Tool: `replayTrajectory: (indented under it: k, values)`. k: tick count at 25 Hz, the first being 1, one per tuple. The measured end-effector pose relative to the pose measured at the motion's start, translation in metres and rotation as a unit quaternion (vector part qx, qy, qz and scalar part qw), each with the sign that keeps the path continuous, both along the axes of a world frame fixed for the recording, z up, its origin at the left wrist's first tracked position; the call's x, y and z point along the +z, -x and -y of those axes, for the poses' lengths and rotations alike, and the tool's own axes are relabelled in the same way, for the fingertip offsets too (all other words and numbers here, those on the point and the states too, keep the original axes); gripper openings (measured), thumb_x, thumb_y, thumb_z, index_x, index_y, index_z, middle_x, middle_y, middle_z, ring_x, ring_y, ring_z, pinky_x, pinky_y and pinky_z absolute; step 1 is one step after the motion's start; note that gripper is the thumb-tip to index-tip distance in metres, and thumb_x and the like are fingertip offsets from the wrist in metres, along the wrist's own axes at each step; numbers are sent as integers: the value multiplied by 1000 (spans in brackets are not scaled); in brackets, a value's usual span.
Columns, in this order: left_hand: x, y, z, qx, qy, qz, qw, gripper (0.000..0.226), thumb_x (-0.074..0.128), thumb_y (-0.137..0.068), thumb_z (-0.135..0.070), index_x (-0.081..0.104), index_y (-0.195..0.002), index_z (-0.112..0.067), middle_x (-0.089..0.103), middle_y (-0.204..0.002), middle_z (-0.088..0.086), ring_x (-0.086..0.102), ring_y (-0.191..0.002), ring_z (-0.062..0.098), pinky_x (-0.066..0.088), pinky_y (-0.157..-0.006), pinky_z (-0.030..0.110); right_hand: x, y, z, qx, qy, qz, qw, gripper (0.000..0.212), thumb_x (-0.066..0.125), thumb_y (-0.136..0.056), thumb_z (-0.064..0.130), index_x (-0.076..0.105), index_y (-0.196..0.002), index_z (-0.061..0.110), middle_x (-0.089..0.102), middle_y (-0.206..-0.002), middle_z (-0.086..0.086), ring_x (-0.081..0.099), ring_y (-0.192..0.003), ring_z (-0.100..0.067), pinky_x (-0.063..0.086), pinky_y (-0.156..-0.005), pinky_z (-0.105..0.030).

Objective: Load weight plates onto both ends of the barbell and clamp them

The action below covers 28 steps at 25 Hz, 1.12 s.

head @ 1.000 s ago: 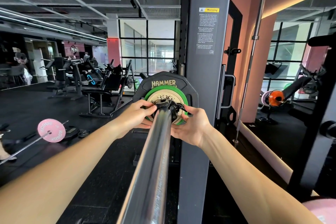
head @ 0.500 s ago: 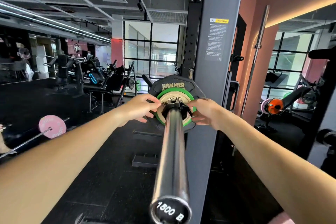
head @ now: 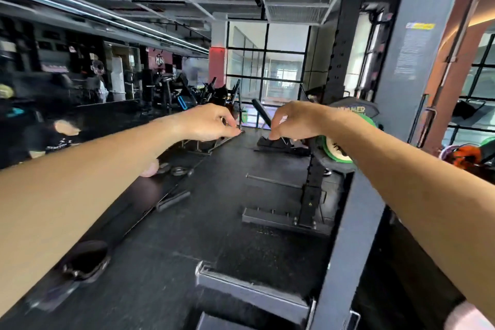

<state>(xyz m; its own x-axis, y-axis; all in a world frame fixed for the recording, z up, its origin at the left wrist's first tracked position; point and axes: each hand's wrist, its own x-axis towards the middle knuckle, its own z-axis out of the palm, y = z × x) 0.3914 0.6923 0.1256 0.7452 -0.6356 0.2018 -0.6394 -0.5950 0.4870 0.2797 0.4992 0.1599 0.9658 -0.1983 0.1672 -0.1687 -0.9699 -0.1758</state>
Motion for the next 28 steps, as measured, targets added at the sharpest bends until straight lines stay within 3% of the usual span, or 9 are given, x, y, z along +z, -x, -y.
replayTrajectory:
  k: [3,5,10,12,16,19,21,24,28]
  values:
    - [-17,-13,-72,29,-26,-30,999,23,67,-91,-45,68,-106,-28,76,-109,15,68,-85,28,51,-73,35,-35,-25,-58,31,-16,-54,998,30,66,-89,44,70,-110,24,67,-108,1,62,-109,-24,44,-76,-28]
    - [-29,-31,-110,50,-31,-32,998,23,67,-91,-46,69,-106,-29,76,-110,15,70,-96,32,53,-85,38,-58,-44,-82,40,-40,-61,997,27,67,-89,42,70,-110,25,63,-118,1,59,-114,-24,47,-89,-33]
    - [-51,-85,-158,82,-22,-49,995,18,67,-89,-48,68,-102,-36,77,-110,6,67,-96,13,45,-74,24,-98,-105,-106,27,-109,-58,992,22,70,-86,39,65,-105,31,63,-117,1,58,-108,-22,45,-88,-34]
    - [-63,-116,-168,82,-21,-50,995,16,68,-88,-48,67,-100,-36,78,-101,1,65,-84,5,44,-71,25,-109,-141,-113,22,-125,-55,990,23,71,-85,39,64,-105,32,63,-117,0,59,-106,-21,46,-88,-34]
    - [-85,-210,-170,72,-20,-60,995,15,70,-87,-40,67,-98,-31,75,-73,4,52,-42,-2,42,-63,29,-129,-235,-115,17,-151,-43,987,26,71,-84,40,66,-109,31,64,-112,0,60,-105,-21,47,-86,-33]
    - [-89,-289,-161,56,-25,-67,996,12,69,-90,-37,65,-100,-31,79,-95,10,49,-34,-3,38,-53,27,-136,-313,-107,4,-161,-36,986,29,70,-83,40,66,-111,32,65,-111,1,60,-104,-19,49,-89,-33]
    - [-85,-350,-151,52,-34,-60,996,17,68,-91,-40,65,-105,-30,77,-108,7,57,-47,-5,40,-54,26,-131,-371,-98,-11,-162,-29,986,28,71,-83,41,66,-110,33,65,-110,0,60,-104,-19,49,-89,-33]
    - [-73,-437,-139,44,-33,-42,998,25,68,-90,-45,67,-111,-30,75,-111,1,64,-79,4,45,-69,24,-117,-456,-88,-24,-162,-2,986,25,71,-84,39,67,-106,30,65,-109,-1,61,-106,-22,46,-84,-29]
    - [-68,-547,-123,13,-28,-44,999,28,68,-90,-46,68,-113,-30,74,-111,-2,65,-84,6,46,-69,23,-113,-561,-79,-42,-149,7,988,20,72,-83,41,65,-100,32,66,-106,0,59,-97,-20,47,-84,-29]
